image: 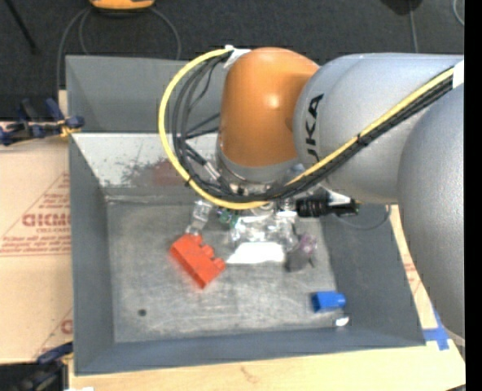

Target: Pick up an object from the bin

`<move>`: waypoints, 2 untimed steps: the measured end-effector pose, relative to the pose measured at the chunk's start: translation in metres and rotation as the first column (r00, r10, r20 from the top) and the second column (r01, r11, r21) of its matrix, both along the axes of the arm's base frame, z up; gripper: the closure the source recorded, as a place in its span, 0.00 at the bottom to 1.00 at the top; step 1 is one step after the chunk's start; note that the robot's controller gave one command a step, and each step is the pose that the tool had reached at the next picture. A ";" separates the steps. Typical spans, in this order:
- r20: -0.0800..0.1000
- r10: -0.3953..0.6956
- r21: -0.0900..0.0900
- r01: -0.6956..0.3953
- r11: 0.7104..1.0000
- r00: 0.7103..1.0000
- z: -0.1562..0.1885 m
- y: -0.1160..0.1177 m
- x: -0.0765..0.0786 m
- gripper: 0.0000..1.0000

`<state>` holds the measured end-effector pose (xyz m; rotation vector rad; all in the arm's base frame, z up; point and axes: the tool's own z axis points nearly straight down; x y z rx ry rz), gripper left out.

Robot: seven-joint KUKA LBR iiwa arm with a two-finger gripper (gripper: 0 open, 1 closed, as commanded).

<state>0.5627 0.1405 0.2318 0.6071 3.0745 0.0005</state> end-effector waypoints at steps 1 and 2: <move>-0.016 0.000 -0.003 0.000 1.000 1.000 -0.092 -0.048 -0.038 1.00; -0.005 0.004 0.000 -0.004 1.000 1.000 -0.088 -0.046 -0.035 0.00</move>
Offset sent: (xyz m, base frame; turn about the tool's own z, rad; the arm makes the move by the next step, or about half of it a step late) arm -0.0357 -0.0439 -0.0880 -0.0052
